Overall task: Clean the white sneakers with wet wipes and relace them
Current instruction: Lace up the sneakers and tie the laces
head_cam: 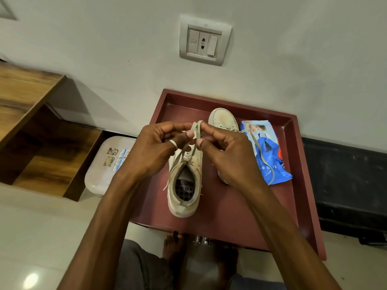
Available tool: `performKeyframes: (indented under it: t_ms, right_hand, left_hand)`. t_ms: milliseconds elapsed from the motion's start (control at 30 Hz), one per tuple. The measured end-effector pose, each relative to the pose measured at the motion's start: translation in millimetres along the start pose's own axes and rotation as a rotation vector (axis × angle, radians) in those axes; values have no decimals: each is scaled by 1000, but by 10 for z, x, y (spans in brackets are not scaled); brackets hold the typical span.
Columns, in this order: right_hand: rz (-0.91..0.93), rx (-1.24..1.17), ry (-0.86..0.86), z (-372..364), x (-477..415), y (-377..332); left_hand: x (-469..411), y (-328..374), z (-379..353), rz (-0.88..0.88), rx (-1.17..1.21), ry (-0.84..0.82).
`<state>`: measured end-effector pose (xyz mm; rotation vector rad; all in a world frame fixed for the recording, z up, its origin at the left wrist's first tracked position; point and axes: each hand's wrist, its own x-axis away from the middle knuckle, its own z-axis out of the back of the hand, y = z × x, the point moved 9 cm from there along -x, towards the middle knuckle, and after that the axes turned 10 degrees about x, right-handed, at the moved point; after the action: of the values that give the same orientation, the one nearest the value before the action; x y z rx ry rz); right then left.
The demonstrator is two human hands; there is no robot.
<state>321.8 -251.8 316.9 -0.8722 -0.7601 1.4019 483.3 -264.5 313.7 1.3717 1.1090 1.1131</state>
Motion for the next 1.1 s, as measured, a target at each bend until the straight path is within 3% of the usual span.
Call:
performKeyframes:
  t_ms: [500,700,1000,1100]
  right_hand:
    - [-68,-116,-40,-76,1,24]
    - [-232,-270,-90,-137,31,159]
    - [-134,-264,-146,-156,50,30]
    - [-89,-193,-126,-131,39,-8]
  left_hand:
    - [-23,-23,2,24,56,-27]
    - [-27,-35,-1,8,7,-28]
    - [-52,-85,77,47,-39,17]
    - [-31,-129,4,115,31,-58]
